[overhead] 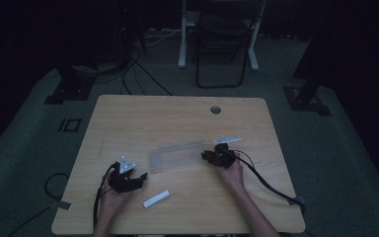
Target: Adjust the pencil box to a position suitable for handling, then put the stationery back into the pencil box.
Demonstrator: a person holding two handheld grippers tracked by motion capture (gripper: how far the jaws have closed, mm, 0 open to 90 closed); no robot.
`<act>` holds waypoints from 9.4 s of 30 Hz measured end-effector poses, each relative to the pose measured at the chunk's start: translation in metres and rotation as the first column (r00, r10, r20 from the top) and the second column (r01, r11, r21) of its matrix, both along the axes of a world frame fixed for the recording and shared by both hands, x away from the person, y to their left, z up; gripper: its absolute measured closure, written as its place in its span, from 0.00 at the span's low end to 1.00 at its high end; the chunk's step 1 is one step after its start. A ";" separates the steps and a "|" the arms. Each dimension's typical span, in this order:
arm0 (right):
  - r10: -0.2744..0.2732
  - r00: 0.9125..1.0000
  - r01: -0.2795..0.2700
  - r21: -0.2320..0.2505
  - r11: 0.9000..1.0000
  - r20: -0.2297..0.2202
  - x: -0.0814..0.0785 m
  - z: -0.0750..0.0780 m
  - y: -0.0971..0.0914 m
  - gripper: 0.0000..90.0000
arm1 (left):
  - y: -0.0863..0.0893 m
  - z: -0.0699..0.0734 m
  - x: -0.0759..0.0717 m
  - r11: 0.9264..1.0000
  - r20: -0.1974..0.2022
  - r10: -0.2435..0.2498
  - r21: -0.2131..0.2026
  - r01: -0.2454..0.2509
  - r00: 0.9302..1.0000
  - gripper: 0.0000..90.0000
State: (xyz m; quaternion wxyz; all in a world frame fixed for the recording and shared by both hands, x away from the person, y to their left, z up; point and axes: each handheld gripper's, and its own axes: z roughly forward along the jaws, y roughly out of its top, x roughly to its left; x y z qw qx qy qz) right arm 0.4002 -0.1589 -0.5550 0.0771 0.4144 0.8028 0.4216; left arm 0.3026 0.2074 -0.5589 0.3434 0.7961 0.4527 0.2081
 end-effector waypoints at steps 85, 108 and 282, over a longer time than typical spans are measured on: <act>0.052 0.993 -0.030 -0.195 0.980 0.109 -0.037 -0.004 -0.074 0.45 | -0.023 0.024 -0.039 0.991 0.088 -0.132 -0.014 0.134 0.987 0.31; 0.059 0.987 -0.034 -0.168 0.985 0.148 -0.038 -0.009 -0.076 0.43 | -0.034 0.021 -0.061 0.955 0.014 -0.292 -0.043 0.293 0.956 0.43; 0.063 0.987 -0.037 -0.168 0.985 0.148 -0.038 -0.009 -0.076 0.42 | -0.057 0.076 -0.003 0.935 0.122 -0.349 0.117 0.335 0.929 0.78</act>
